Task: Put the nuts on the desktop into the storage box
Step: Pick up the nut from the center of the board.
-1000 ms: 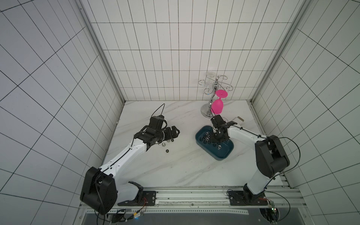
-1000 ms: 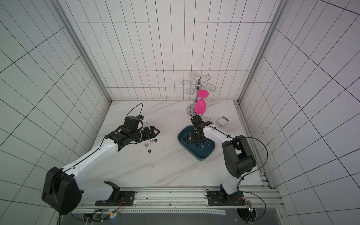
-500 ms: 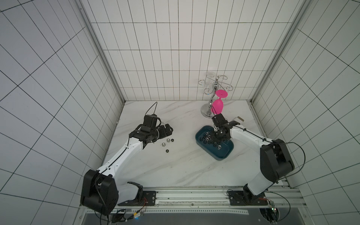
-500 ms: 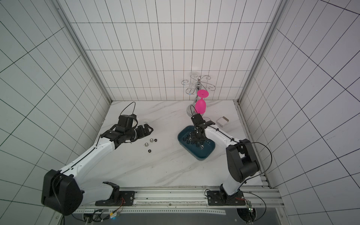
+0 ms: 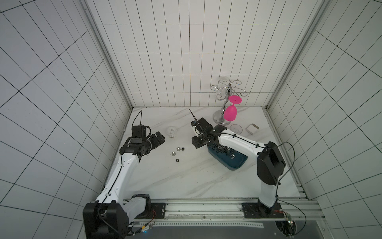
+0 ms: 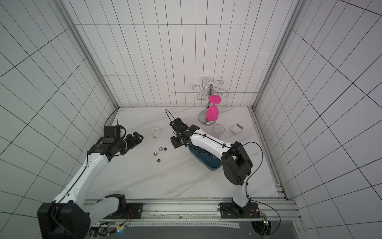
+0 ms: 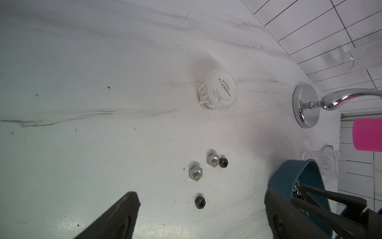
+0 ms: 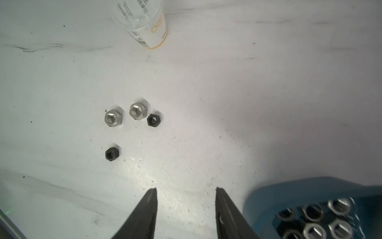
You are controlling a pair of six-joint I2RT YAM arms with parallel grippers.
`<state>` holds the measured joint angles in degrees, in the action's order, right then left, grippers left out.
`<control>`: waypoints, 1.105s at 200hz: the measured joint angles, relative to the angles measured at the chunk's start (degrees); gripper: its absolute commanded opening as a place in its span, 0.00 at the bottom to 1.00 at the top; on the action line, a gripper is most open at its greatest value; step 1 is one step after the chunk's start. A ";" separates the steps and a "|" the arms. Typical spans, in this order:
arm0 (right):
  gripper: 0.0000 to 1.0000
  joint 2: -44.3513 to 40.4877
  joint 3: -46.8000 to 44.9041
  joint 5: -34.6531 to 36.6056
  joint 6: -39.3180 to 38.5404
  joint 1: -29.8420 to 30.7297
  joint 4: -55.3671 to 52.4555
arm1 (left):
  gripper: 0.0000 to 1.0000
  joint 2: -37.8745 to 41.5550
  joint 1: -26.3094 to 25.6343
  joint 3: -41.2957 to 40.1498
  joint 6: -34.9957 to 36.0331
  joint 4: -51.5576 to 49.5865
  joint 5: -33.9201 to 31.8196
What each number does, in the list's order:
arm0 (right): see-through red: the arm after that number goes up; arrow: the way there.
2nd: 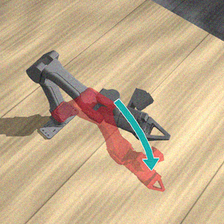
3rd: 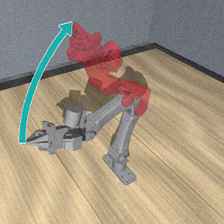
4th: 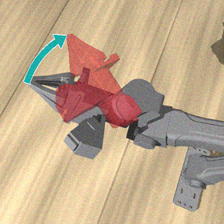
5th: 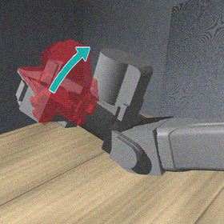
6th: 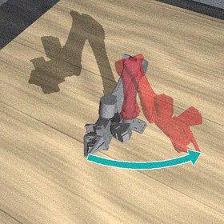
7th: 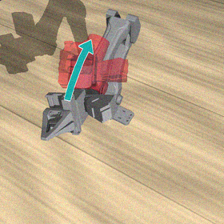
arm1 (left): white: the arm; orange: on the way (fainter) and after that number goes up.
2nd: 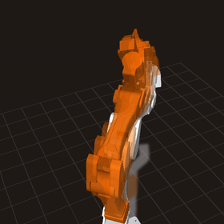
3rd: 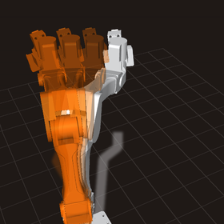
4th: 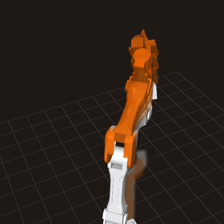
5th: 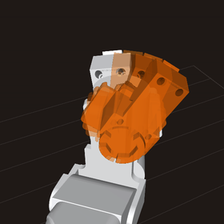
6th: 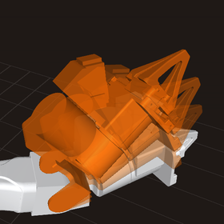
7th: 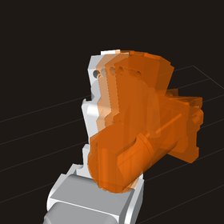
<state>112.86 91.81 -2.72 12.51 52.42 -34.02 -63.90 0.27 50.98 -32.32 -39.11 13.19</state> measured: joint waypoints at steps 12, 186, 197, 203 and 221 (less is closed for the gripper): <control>0.50 3.78 2.29 -0.07 -0.74 0.63 -0.24 | 0.98 0.09 0.59 -0.09 0.44 -0.76 0.13; 0.21 26.64 27.23 -0.17 -6.38 4.98 -8.81 | 0.98 0.13 4.17 -0.11 4.79 -5.77 2.08; 0.19 26.64 27.23 0.17 -6.34 4.96 -9.01 | 0.98 0.13 4.37 -0.11 5.01 -5.77 2.14; 0.19 26.64 27.23 0.31 -6.25 4.96 -9.01 | 0.98 0.13 4.46 -0.11 5.14 -5.77 2.21; 0.18 26.25 26.75 0.50 -6.05 4.96 -8.59 | 0.98 0.13 4.68 -0.11 5.35 -5.77 2.84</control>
<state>139.11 118.56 -2.22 6.46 57.39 -42.61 -63.77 4.95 50.87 -26.96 -44.88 16.03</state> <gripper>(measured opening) 0.207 0.980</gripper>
